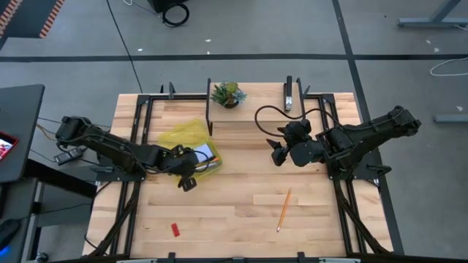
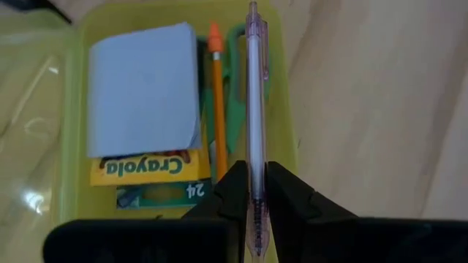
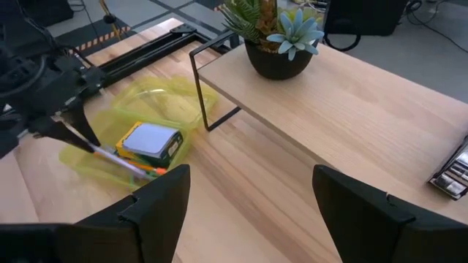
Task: Pack school essentials
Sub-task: Put the purple pen into the yellow supply box, then put the red eraser into the yellow supply box
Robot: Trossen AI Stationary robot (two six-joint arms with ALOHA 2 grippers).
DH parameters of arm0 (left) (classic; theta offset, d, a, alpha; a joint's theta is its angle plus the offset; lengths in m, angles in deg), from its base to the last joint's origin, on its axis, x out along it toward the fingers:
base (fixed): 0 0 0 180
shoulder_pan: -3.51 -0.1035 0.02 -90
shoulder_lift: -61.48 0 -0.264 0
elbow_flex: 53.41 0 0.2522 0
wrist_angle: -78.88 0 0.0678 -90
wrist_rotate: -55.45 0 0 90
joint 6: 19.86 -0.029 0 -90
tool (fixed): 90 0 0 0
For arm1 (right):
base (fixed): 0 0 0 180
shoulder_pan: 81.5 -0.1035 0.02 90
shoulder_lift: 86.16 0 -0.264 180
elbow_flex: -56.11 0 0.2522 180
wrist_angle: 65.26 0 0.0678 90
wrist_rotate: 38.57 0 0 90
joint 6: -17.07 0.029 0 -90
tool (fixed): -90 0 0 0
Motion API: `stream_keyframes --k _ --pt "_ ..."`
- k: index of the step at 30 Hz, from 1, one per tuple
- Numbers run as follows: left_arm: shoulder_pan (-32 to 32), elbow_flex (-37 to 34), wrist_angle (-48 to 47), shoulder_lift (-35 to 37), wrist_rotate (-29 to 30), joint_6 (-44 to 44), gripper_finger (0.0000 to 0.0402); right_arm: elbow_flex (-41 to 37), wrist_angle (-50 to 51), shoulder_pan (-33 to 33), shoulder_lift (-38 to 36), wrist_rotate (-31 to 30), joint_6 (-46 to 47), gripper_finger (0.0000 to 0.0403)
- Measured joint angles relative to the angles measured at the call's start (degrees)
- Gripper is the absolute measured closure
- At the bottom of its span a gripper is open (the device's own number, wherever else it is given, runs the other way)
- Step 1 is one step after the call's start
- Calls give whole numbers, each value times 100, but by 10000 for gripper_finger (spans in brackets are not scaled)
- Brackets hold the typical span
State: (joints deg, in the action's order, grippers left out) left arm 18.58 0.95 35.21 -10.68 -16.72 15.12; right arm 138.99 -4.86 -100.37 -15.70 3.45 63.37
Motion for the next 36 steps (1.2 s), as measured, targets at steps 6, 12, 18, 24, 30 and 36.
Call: stream_keyframes --k 6,12,18,24,30,36 --pt "159 -156 -3 -4 253 684 367 0 -14 1 0 0 0 110" --pt "301 -173 -90 -6 358 834 359 0 -14 0 0 0 4 110" --pt "305 -173 -127 -7 405 836 353 0 -14 2 0 0 9 110" --pt "319 -173 -125 -7 433 837 312 0 -14 1 0 0 11 110" --pt "319 -173 -120 -7 460 869 276 0 -14 2 0 0 13 110" --pt "349 -173 -76 71 463 951 253 0 -14 0 0 25 16 110"
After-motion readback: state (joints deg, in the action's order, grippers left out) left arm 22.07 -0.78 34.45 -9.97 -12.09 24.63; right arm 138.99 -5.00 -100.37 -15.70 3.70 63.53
